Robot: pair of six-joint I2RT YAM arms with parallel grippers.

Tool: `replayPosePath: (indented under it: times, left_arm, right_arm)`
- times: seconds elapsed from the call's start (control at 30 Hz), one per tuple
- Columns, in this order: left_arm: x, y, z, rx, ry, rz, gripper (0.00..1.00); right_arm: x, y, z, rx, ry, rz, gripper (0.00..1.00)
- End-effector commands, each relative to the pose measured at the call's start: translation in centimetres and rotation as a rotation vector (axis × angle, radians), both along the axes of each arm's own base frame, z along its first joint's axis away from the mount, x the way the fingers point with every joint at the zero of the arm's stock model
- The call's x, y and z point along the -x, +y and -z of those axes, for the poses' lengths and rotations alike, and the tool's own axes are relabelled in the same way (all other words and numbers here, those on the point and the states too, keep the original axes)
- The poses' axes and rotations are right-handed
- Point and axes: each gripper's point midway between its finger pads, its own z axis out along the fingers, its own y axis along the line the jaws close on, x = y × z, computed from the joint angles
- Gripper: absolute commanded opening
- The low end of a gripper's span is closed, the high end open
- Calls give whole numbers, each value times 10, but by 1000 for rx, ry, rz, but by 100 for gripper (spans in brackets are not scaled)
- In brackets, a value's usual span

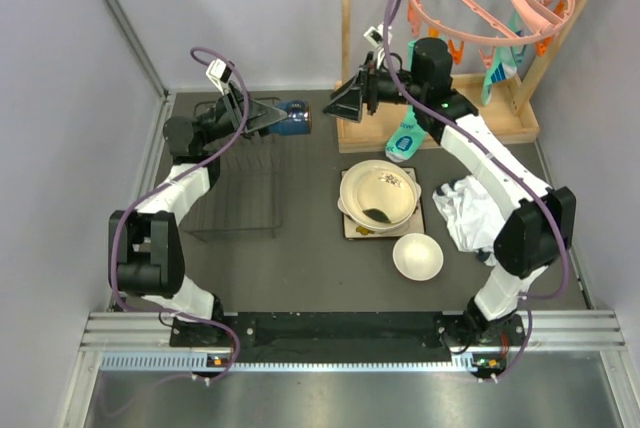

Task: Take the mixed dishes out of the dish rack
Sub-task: Pick up the cup from the dish rack.

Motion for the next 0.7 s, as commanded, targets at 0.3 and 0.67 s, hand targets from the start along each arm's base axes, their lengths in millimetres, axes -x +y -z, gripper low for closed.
replayPosePath:
  times: [0.3,0.67]
  left_arm:
    - [14,-5,-31,57,-165,-2,0]
    - [13,-13,-23,41,-156,4,0]
  right_arm:
    - [-2,28,-17,-27,-64,-26,76]
    - [12,49,-22,-38,-64,-73,65]
